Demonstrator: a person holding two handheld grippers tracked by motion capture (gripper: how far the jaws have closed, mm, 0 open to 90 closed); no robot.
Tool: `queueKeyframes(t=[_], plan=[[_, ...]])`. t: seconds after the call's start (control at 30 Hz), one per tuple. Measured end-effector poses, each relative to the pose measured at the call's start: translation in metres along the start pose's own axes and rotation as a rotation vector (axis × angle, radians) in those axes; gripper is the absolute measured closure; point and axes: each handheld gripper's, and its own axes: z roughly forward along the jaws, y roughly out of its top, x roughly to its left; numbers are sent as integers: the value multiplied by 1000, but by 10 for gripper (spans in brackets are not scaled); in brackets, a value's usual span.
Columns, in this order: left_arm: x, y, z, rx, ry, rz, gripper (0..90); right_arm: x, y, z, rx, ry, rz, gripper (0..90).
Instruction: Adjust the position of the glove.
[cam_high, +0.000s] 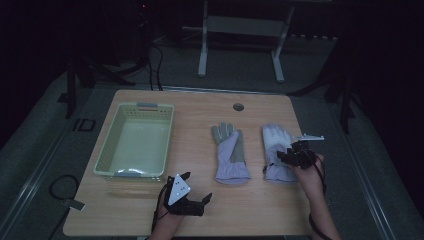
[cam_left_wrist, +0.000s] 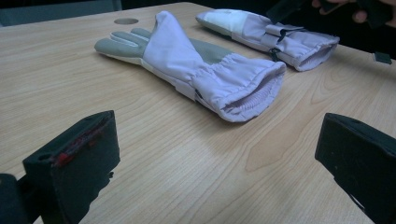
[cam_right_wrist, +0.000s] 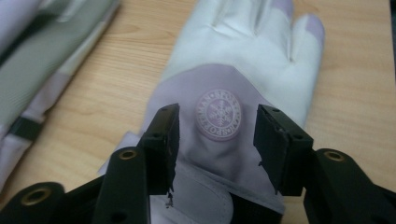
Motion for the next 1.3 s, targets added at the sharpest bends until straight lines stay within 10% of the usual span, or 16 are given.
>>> queueKeyframes(t=[0.33, 0.8, 0.93, 1.3], plan=[[0, 0, 0, 1, -1, -7, 0, -13, 2, -10, 1, 95, -240, 470], [1, 0, 0, 3, -4, -5, 0, -30, -7, 22, -10, 152, -138, 428], [0, 0, 0, 5, -4, -3, 0, -25, -9, 28, 1, 156, -170, 619], [1, 0, 0, 2, -2, -6, 0, -21, -5, 15, -3, 138, -53, 792]])
